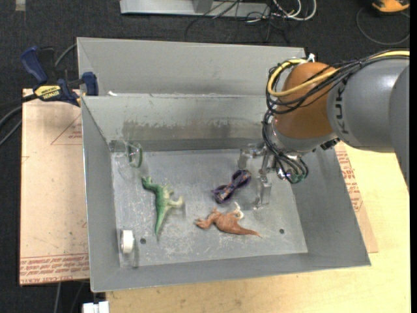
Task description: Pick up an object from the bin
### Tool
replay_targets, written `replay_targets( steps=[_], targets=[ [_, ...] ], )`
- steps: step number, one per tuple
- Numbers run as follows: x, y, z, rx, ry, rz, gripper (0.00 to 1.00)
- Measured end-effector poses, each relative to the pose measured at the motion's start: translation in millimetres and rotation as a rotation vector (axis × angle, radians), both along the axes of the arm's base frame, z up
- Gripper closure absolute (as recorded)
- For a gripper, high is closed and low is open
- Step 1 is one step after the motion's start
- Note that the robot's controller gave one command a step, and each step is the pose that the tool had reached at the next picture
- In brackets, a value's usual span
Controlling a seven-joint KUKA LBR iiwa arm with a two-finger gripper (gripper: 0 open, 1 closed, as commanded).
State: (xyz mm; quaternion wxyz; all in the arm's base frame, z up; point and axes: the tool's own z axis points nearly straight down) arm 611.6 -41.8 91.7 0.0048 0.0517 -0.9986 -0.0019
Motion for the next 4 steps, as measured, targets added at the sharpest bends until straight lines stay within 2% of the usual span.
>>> replay_targets(
  steps=[1, 2, 3, 4],
  targets=[
    [-15.1, -4.7, -18.3, -0.001, -0.016, 0.355, 0.00],
    [-6.4, 43.0, -20.6, 0.006, -0.007, 0.386, 0.00],
    [-18.5, 30.8, -21.0, 0.000, -0.021, 0.557, 1.00],
    [-18.5, 30.7, -21.0, 0.000, -0.021, 0.557, 1.00]
  ],
)
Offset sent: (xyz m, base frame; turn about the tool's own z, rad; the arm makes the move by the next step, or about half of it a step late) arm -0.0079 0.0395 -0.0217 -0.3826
